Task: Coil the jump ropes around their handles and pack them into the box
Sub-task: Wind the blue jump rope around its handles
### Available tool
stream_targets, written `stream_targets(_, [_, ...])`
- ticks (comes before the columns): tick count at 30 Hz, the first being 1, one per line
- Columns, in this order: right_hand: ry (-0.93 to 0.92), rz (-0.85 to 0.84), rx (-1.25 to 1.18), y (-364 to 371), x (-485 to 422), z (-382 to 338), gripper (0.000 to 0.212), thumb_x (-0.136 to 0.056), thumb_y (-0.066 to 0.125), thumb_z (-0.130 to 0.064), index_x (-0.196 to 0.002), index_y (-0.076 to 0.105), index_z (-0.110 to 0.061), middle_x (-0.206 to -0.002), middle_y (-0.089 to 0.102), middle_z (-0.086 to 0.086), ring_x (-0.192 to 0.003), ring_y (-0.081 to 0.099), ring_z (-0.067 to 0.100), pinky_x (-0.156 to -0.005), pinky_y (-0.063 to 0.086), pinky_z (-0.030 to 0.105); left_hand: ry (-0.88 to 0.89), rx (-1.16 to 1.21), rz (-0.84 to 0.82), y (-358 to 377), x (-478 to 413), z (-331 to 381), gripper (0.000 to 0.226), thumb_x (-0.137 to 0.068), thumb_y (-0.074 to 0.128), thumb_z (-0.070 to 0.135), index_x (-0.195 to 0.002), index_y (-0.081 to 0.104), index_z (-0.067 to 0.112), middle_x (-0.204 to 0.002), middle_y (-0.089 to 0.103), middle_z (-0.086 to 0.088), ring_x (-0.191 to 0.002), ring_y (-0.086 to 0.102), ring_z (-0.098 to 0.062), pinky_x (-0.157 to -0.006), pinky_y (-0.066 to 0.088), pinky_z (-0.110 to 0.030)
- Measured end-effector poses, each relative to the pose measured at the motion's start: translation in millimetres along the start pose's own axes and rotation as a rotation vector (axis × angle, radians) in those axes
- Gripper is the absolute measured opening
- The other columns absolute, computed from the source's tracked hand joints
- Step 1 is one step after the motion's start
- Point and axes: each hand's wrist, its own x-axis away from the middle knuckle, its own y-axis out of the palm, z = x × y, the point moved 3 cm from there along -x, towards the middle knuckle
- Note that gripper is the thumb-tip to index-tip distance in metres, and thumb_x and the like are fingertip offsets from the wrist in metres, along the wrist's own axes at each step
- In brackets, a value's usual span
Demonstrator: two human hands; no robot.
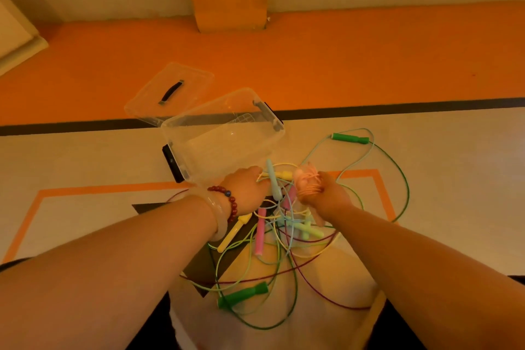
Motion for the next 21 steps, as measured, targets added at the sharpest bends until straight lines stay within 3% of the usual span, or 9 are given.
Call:
stream_targets(3, [0.021, 0.044, 0.039, -9, -28, 22, 0.079, -0.083, 0.073, -0.024, -0.148, 0.031, -0.013, -0.139, 0.050, 0.015, -0.122, 0.051, 0.033, -0.084, 0.036, 0.027, 0.069, -0.041, 0.008, 18, -21, 8, 0.039, -0.101, 0.038, 0.028, -0.136, 0.046, 0.014, -0.133, 0.055, -0.010, -0.110, 0.058, -0.028, -0.091, 0.046, -0.033])
stream_targets(6, [0.028, 0.054, 0.077, -15, -56, 36, 0.080, -0.083, 0.073, -0.025, -0.149, 0.029, -0.012, -0.141, 0.048, 0.016, -0.124, 0.049, 0.034, -0.092, 0.039, 0.030, 0.098, -0.071, 0.018, 39, -43, 7, 0.036, -0.101, 0.038, 0.027, -0.129, 0.055, 0.013, -0.126, 0.060, -0.009, -0.107, 0.059, -0.027, -0.092, 0.046, -0.038])
stream_targets(8, [0.047, 0.052, 0.094, -16, -76, 45, 0.072, -0.084, 0.071, -0.025, -0.145, 0.034, -0.014, -0.134, 0.050, 0.013, -0.120, 0.050, 0.030, -0.094, 0.039, 0.032, 0.107, -0.085, -0.003, 51, -55, 0, 0.035, -0.101, 0.038, 0.028, -0.126, 0.056, 0.013, -0.123, 0.060, -0.011, -0.104, 0.060, -0.028, -0.090, 0.049, -0.042])
stream_targets(11, [0.064, 0.058, 0.117, -13, -105, 49, 0.043, -0.088, 0.061, -0.025, -0.126, 0.045, -0.014, -0.114, 0.053, 0.011, -0.108, 0.052, 0.027, -0.088, 0.040, 0.032, 0.094, -0.133, -0.014, 58, -71, -9, 0.034, -0.100, 0.041, 0.024, -0.131, 0.052, 0.015, -0.127, 0.056, -0.010, -0.105, 0.059, -0.028, -0.090, 0.049, -0.040])
stream_targets(13, [0.054, 0.065, 0.230, -10, -121, 46, 0.054, -0.089, 0.060, -0.030, -0.136, 0.041, -0.012, -0.122, 0.053, 0.018, -0.114, 0.053, 0.036, -0.091, 0.043, 0.037, 0.079, -0.150, 0.010, 59, -80, -16, 0.036, -0.100, 0.041, 0.023, -0.134, 0.049, 0.015, -0.133, 0.052, -0.010, -0.114, 0.054, -0.028, -0.094, 0.046, -0.039])
stream_targets(16, [0.030, 0.125, 0.275, -8, -141, 43, 0.066, -0.090, 0.060, -0.034, -0.146, 0.031, -0.014, -0.139, 0.041, 0.019, -0.126, 0.045, 0.040, -0.098, 0.040, 0.041, 0.033, -0.132, 0.052, 64, -89, -29, 0.038, -0.099, 0.043, 0.023, -0.135, 0.048, 0.015, -0.135, 0.051, -0.012, -0.120, 0.049, -0.029, -0.097, 0.043, -0.038])
stream_targets(19, [0.088, 0.108, 0.285, -7, -154, 48, 0.083, -0.091, 0.060, -0.039, -0.154, 0.009, -0.022, -0.160, 0.004, 0.011, -0.144, 0.022, 0.035, -0.110, 0.030, 0.041, -0.003, -0.122, 0.057, 69, -91, -37, 0.043, -0.098, 0.045, 0.025, -0.141, 0.043, 0.017, -0.137, 0.048, -0.013, -0.122, 0.047, -0.030, -0.098, 0.042, -0.037])
stream_targets(21, [0.111, 0.079, 0.384, -5, -157, 53, 0.087, -0.091, 0.057, -0.047, -0.154, 0.000, -0.028, -0.161, -0.009, 0.008, -0.147, 0.010, 0.035, -0.115, 0.024, 0.043, -0.005, -0.137, 0.055, 70, -91, -39, 0.046, -0.098, 0.044, 0.025, -0.143, 0.040, 0.018, -0.138, 0.046, -0.013, -0.124, 0.045, -0.030, -0.098, 0.041, -0.037])
